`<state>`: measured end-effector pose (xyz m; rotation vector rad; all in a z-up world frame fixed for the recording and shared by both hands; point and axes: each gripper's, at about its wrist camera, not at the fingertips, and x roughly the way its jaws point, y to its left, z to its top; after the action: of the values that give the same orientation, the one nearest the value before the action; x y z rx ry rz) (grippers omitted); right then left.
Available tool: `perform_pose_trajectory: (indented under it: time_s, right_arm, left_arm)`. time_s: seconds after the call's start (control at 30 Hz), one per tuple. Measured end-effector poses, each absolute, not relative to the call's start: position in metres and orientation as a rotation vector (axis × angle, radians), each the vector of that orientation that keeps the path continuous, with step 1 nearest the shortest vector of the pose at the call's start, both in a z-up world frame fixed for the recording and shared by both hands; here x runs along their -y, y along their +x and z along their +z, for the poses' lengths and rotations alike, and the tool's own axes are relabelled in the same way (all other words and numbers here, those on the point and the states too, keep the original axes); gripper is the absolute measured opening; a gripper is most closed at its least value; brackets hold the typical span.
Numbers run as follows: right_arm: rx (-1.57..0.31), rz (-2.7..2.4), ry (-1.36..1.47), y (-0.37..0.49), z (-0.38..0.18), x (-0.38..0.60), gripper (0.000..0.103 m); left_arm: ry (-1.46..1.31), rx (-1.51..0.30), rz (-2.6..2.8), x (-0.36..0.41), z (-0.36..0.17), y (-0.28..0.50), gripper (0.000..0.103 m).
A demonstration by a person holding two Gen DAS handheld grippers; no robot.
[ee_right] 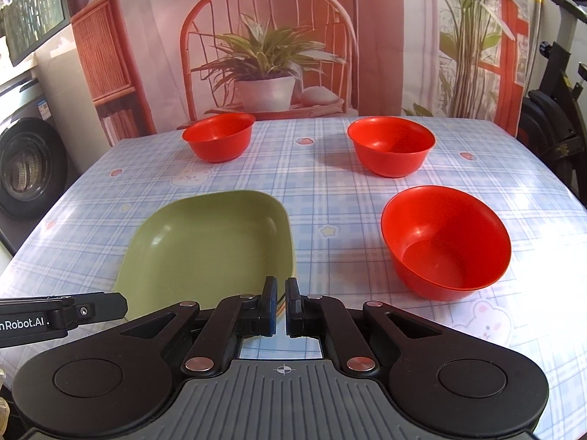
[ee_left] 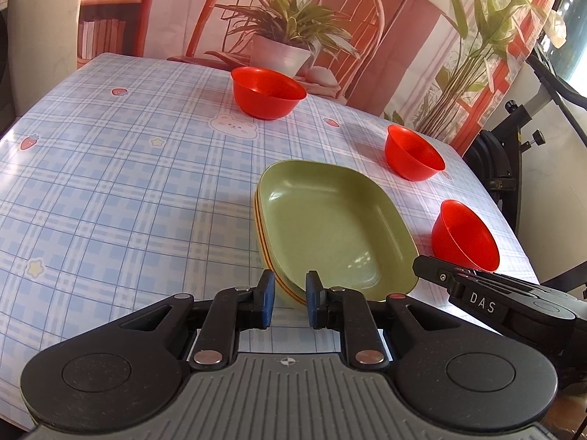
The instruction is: Organize plates and bowls
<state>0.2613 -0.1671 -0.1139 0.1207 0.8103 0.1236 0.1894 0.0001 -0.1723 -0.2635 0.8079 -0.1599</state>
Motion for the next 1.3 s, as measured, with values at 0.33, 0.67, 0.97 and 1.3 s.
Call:
perform_pose_trajectory:
  time_s: [0.33,0.67,0.97,1.3]
  right_arm:
    - [-0.733,0.098,0.155,0.27,-0.085,0.185,0.004]
    - [-0.61,0.045,0.16,0.303,-0.028,0.219,0.007]
    - [-0.632,0.076,0.21,0.334,-0.027,0.213,0.013]
    - [-0.689,0.144,0.231,0.4,-0.033,0.179,0.019]
  left_arm:
    - [-0.282,-0.713,-0.134,-0.02,-0.128,0.202,0.019]
    - [-0.249,-0.544,-0.144,-0.039,-0.044,0.235,0.019]
    - [-0.175,-0.563,-0.134,-0.061,-0.043,0.277,0.019]
    - [-0.1,-0.596,-0.169,-0.074,-0.063,0.346,0.03]
